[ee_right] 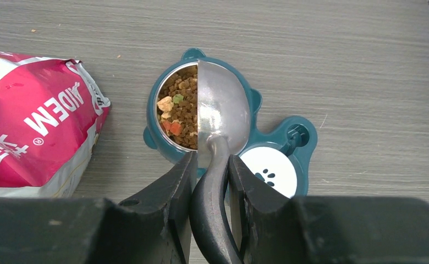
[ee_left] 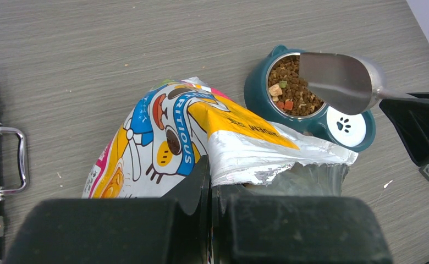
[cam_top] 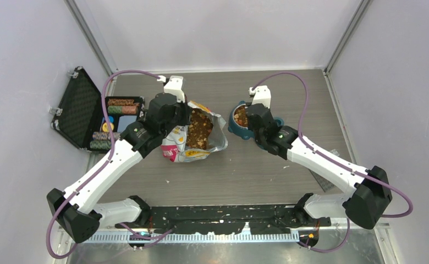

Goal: Serve the pet food

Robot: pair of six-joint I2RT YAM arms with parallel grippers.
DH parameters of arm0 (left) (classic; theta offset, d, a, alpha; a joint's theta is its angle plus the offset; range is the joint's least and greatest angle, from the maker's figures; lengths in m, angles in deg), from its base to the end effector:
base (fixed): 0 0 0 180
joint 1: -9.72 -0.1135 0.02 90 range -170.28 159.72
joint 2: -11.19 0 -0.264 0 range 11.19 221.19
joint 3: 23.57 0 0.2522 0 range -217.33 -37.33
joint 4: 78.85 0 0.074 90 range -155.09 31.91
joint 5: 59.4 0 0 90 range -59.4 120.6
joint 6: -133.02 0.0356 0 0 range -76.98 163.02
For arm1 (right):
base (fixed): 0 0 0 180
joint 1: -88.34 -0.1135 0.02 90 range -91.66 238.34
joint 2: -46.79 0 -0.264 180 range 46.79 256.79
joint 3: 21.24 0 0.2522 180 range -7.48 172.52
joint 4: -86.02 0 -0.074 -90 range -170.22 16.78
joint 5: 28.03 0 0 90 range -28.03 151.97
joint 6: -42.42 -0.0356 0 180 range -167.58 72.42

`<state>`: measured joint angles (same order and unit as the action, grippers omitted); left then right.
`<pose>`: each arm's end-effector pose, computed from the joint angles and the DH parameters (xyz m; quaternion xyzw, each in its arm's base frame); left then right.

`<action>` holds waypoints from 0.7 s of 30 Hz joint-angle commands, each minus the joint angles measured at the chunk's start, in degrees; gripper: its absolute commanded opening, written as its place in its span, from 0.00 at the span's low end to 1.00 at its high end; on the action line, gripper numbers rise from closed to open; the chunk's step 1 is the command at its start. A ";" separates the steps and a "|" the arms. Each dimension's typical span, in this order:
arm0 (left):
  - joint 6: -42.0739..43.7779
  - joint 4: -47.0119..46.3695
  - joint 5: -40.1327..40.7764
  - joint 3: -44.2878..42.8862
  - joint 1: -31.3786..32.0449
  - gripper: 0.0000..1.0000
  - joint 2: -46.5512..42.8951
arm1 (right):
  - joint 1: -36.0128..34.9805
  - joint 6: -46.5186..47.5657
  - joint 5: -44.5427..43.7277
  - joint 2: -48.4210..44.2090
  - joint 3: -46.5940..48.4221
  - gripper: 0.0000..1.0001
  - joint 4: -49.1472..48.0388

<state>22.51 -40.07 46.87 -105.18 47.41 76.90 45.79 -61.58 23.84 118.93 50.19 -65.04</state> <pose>0.2068 -0.1472 0.3812 0.0459 0.8274 -0.1631 0.5355 0.2210 0.1731 0.3112 -0.0424 0.8323 -0.0236 0.5522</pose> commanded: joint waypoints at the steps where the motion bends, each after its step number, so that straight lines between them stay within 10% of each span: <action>1: 0.85 -3.30 1.02 -0.11 -0.43 0.00 -2.55 | -0.98 2.92 -6.05 -0.39 3.60 0.05 -3.76; 21: 0.67 -3.04 0.60 -0.20 -0.43 0.00 -2.29 | -0.96 -3.01 -5.59 -8.96 -1.72 0.05 -6.36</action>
<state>22.51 -40.18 46.85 -105.05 47.41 76.82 44.94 -61.60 18.81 112.81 49.36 -66.29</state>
